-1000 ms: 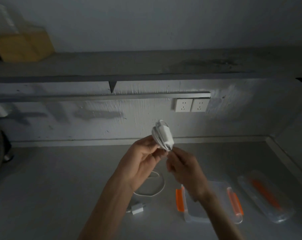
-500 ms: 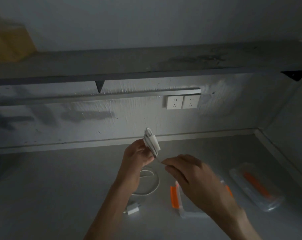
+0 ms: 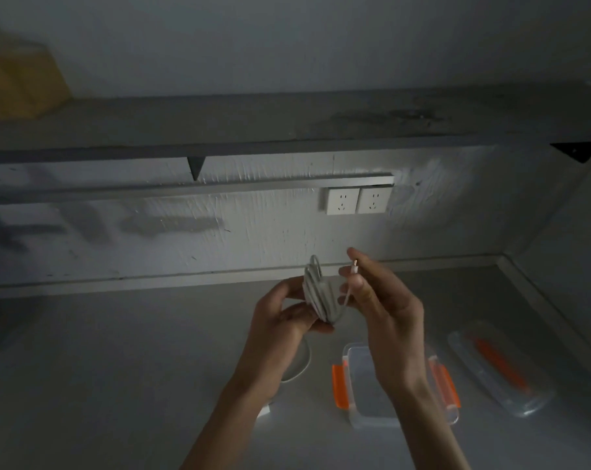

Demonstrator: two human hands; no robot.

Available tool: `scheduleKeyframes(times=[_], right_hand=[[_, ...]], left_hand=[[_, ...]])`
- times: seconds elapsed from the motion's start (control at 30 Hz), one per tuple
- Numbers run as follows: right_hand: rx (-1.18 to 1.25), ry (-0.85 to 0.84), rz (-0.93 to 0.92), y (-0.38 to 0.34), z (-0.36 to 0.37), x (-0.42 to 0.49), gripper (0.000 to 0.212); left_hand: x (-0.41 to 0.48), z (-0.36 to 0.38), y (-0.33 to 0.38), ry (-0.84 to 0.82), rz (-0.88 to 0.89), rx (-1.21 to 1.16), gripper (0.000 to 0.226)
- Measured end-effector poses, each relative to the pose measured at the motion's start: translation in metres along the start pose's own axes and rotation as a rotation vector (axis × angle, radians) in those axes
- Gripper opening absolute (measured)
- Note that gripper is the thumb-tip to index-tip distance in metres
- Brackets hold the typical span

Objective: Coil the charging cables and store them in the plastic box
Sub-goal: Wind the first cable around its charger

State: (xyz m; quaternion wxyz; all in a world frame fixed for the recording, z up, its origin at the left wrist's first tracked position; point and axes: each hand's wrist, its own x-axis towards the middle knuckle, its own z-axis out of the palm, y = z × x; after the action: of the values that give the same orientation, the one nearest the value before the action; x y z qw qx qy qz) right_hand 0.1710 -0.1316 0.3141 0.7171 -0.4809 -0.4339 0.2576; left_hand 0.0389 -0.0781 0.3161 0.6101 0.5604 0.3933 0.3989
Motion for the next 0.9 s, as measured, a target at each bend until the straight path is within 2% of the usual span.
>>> scheduleKeyframes(times=[0.1,0.2,0.4,0.63,0.83,0.9], right_hand=[[-0.228,-0.086,-0.134,0.002,-0.004,-0.001,0.035],[-0.328,-0.136,-0.127,-0.001,-0.005,-0.001,0.042],[-0.254,-0.033,0.0,-0.009,-0.003,0.002,0.021],[-0.354,0.004,0.049,-0.013,0.002,-0.004,0.027],[-0.624,0.115,-0.026,-0.008,0.007,-0.012,0.013],[-0.691,0.156,-0.051,-0.005,0.01,-0.012,0.014]], left_hand=[[0.0,-0.005,-0.002,0.033,-0.029,-0.057,0.022],[0.003,-0.01,-0.001,0.057,-0.003,-0.05,0.022],[0.007,-0.009,0.001,0.056,0.08,0.0,0.022],[0.008,-0.006,0.002,0.019,0.109,0.013,0.027],[0.007,-0.001,-0.005,0.064,0.119,0.066,0.029],[0.005,0.001,-0.008,0.072,0.128,0.101,0.029]])
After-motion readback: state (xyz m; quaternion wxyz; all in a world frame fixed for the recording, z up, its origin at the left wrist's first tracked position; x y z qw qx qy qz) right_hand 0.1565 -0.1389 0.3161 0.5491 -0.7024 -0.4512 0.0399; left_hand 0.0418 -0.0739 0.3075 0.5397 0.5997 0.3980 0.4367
